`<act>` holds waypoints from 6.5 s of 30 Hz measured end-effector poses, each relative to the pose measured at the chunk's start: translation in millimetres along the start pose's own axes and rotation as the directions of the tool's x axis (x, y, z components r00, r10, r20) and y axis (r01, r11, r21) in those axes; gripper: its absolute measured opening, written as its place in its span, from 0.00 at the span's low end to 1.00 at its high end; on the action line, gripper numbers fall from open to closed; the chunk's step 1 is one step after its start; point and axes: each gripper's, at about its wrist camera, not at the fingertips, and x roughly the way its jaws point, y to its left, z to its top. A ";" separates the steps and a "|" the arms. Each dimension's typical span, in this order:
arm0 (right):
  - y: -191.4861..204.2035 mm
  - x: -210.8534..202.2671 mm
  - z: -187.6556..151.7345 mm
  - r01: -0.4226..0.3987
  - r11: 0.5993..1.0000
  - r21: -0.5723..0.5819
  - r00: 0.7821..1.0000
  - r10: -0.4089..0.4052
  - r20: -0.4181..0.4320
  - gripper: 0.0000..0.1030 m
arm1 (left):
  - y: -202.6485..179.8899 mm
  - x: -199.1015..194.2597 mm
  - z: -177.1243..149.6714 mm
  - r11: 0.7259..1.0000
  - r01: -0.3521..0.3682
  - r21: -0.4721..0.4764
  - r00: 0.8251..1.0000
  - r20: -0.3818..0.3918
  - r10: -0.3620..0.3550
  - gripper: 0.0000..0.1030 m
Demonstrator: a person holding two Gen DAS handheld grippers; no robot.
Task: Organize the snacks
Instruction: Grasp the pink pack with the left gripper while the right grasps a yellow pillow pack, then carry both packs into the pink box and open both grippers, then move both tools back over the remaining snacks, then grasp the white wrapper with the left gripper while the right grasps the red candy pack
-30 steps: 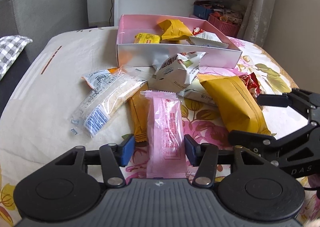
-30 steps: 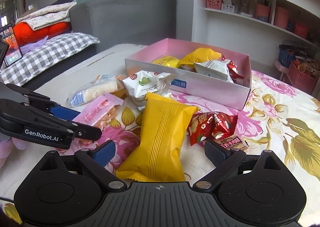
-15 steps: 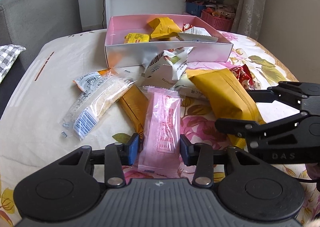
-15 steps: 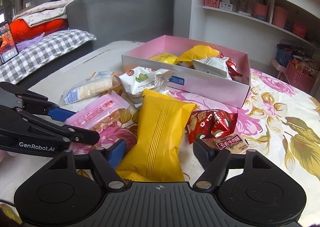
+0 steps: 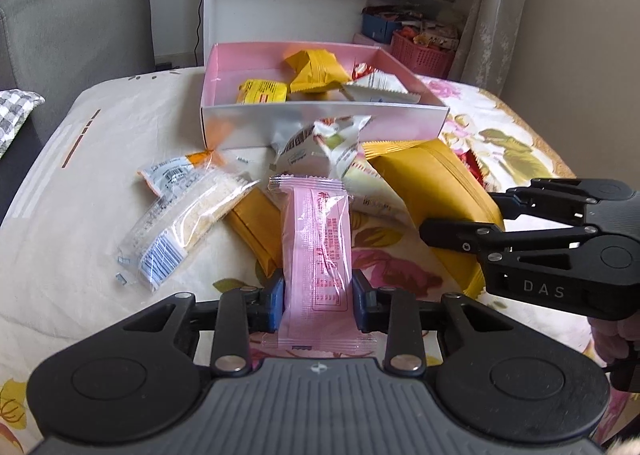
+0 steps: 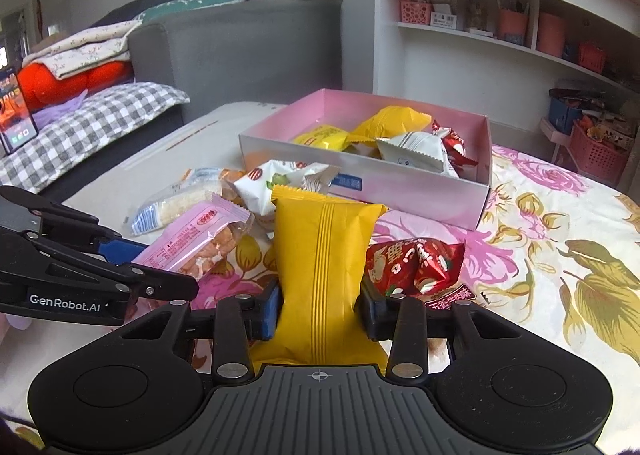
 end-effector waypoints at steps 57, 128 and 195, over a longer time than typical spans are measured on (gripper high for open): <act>-90.6 105.2 117.6 -0.174 0.800 0.575 0.984 0.160 0.075 0.37 | 54.0 87.7 137.3 0.987 -0.034 -0.160 0.992 0.116 0.054 0.29; -75.3 -5.9 98.8 0.010 0.882 0.471 0.997 -0.045 0.063 0.95 | 19.4 24.7 97.0 0.995 -0.048 -0.084 0.998 0.041 0.051 1.00; -52.5 34.1 19.4 0.135 0.987 0.089 0.989 -0.129 -0.071 0.70 | -18.3 64.0 36.6 0.949 -0.059 0.309 0.991 0.134 0.018 0.50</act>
